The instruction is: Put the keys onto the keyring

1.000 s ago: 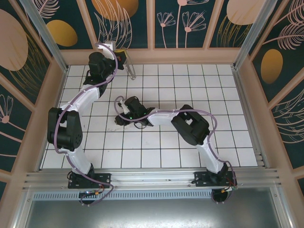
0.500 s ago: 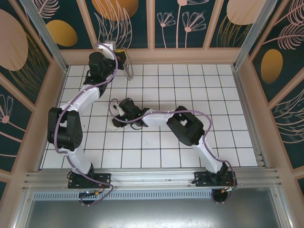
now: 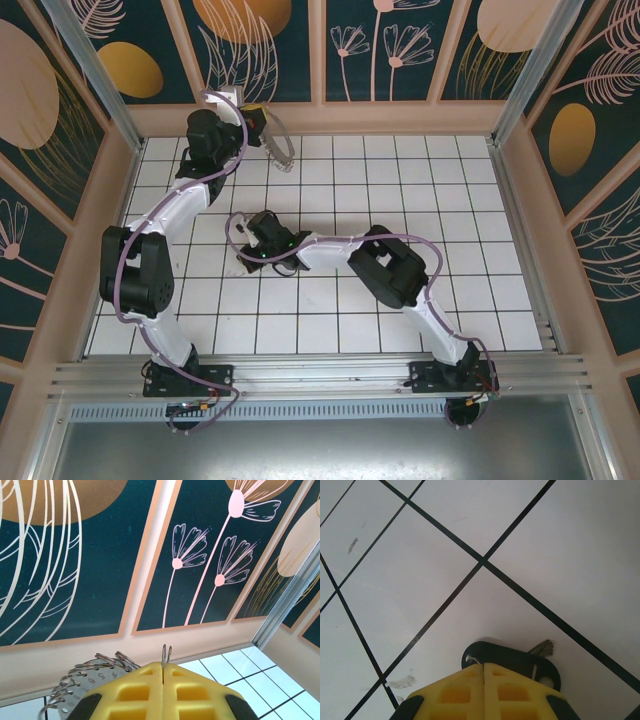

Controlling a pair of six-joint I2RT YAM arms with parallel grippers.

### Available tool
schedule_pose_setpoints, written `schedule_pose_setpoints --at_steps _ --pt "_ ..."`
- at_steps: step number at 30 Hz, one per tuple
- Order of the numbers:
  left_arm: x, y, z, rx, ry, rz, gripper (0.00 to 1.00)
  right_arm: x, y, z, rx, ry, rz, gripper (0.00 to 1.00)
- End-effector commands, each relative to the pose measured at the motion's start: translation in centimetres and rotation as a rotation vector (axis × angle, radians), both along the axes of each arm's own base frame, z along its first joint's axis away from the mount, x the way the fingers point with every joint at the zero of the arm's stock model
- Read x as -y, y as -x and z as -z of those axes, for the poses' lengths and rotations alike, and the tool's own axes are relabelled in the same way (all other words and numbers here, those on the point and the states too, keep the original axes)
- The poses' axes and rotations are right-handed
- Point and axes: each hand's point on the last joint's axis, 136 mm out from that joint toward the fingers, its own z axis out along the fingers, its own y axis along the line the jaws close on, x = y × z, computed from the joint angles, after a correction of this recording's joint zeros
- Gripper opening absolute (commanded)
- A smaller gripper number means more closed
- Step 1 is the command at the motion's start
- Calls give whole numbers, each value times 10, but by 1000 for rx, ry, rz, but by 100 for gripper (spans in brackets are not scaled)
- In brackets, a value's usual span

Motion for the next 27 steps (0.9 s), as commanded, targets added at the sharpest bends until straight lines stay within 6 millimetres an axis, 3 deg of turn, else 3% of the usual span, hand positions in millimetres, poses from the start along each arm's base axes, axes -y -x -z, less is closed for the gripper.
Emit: schedule_pose_setpoints --at_steps 1,10,27 --pt "-2 -2 -26 74 28 7 0 16 9 -1 -16 36 18 0" --pt "0 2 -26 65 24 23 0 53 17 -53 56 -14 67 0" --pt "17 20 -18 21 56 155 0 225 30 -45 8 -11 346 0"
